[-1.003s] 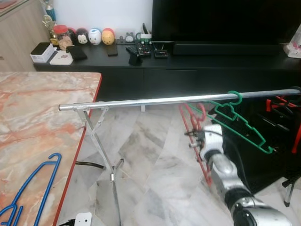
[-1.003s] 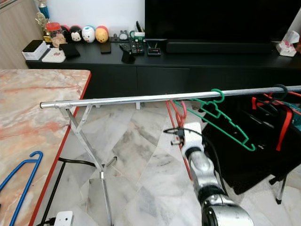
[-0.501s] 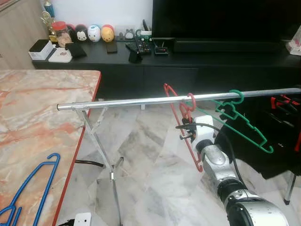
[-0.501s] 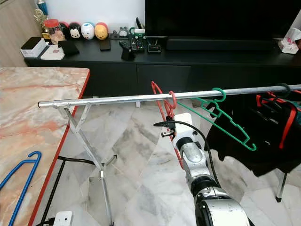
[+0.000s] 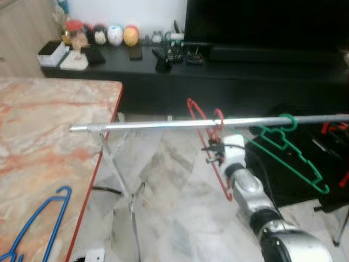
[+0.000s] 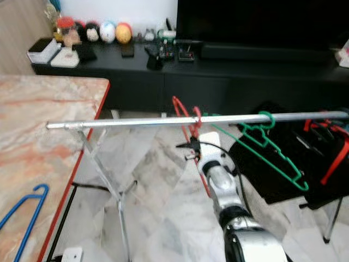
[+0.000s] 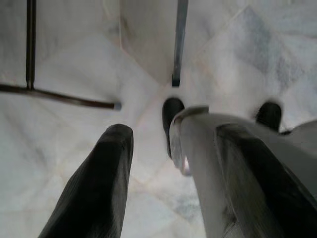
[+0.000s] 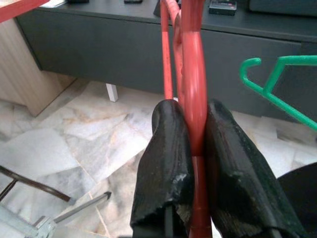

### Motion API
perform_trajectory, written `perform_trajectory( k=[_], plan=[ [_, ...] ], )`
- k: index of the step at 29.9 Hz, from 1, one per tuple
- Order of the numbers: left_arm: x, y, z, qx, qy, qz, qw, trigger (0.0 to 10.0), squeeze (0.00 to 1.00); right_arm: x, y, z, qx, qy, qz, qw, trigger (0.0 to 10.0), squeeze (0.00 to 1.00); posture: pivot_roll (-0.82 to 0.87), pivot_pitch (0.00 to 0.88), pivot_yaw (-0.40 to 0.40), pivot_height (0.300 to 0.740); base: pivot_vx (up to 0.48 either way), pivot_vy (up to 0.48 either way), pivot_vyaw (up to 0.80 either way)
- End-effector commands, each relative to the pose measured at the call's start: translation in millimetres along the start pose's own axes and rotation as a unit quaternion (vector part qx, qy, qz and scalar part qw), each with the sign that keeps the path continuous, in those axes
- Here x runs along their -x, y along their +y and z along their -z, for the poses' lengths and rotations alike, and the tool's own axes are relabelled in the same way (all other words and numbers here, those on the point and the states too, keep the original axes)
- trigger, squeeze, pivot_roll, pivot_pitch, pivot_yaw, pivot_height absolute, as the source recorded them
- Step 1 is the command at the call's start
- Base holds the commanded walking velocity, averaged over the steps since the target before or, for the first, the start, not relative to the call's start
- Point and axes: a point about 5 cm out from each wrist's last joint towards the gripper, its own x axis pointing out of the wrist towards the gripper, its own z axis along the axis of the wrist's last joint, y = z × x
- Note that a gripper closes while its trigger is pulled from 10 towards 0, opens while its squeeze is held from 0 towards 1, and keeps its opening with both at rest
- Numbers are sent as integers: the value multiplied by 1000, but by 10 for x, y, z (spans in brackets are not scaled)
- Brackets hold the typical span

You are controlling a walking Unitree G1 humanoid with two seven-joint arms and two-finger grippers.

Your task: Hang hanger

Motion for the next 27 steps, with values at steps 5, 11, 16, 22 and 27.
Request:
perform_trajectory(
  k=[5,11,16,22,27],
  plan=[
    [9,-34,62,-2,8,7,1000,10000,0,23,-81,17,-1,3,14,1000,10000,0,13,71,-24,740,0,0,0],
    [13,-39,89,-2,15,8,1000,10000,0,46,-67,87,-13,18,18,1000,10000,0,15,71,-25,740,0,0,0],
    [17,-44,121,-2,22,9,1000,10000,0,100,-80,223,-18,56,24,998,10000,0,14,71,-25,740,0,0,0],
    [17,-51,122,-4,23,12,1000,10000,0,130,-61,275,-20,61,24,998,10000,0,15,69,-25,740,0,0,0],
    [17,-48,118,-5,22,13,1000,10000,0,131,-38,281,-25,61,17,998,10000,1000,15,71,-24,740,0,0,0]
  ],
)
